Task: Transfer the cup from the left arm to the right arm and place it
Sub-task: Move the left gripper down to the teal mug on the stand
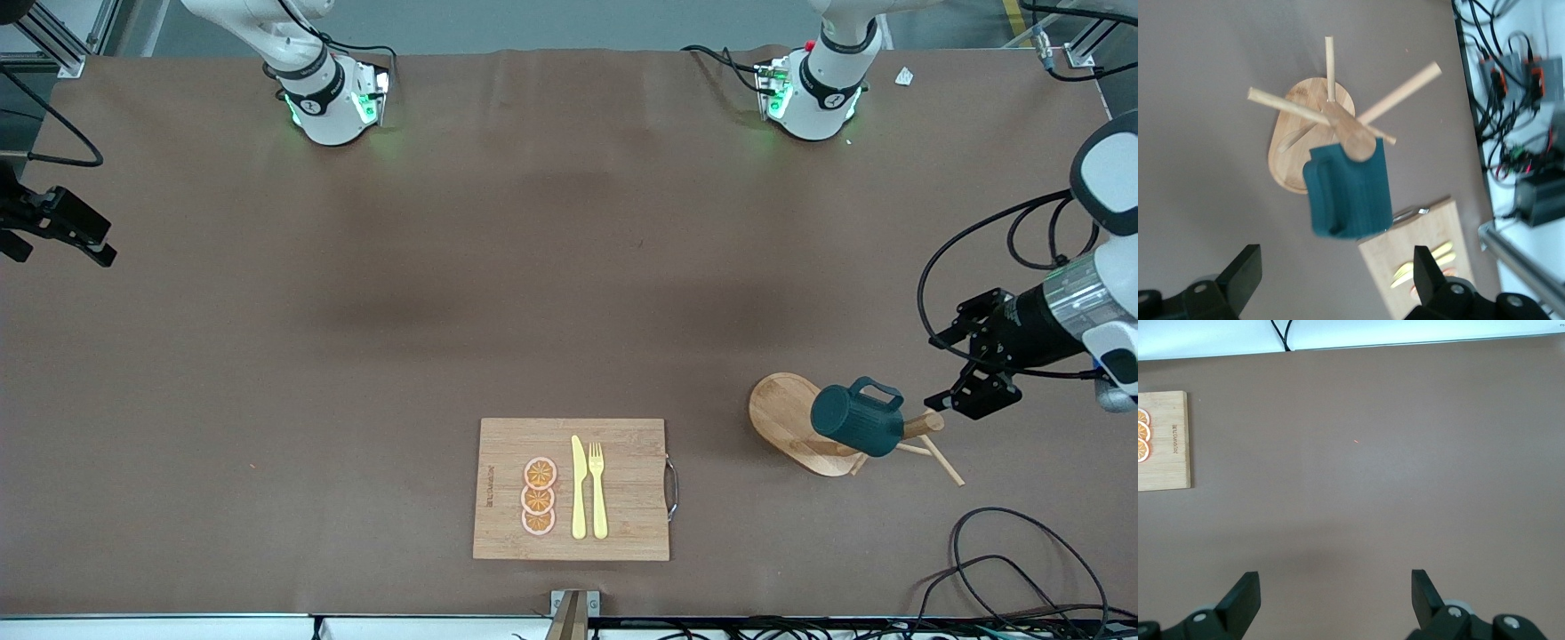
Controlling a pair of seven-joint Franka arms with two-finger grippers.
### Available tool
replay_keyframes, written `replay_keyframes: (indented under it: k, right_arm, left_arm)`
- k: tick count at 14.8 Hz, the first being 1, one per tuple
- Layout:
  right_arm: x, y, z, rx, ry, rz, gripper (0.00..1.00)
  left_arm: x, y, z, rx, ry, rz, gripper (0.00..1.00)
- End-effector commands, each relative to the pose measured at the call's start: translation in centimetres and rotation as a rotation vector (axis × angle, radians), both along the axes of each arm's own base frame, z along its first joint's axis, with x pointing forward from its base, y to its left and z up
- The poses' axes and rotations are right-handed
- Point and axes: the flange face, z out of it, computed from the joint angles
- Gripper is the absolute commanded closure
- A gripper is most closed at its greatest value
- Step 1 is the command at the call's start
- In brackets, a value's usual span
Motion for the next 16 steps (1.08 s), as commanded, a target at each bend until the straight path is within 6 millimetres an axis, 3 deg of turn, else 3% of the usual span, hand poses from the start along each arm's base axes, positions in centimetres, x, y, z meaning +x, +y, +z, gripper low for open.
replay_keyframes:
  k: [1,8,13,16]
  right_arm:
    - [-0.3,-0.1,-0.1,0.002,-0.002,0.007,0.00]
    - [-0.3,-0.2,-0.2,0.002,0.000,0.005,0.00]
    - [-0.3,-0.2,-0.2,0.004,0.000,0.005,0.00]
    - [-0.3,-0.2,-0.2,0.004,0.000,0.005,0.00]
  left_arm:
    - [-0.1,-0.6,-3.3,0.005,-0.027,0.109,0.00]
    - [-0.4,-0.7,-5.9,-0.017,-0.014,0.265,0.00]
    - [-1.4,-1.1,-7.2,-0.013,0.018,0.268,0.00]
    - [-0.8,-2.8,-7.9,-0.017,-0.011,0.235,0.00]
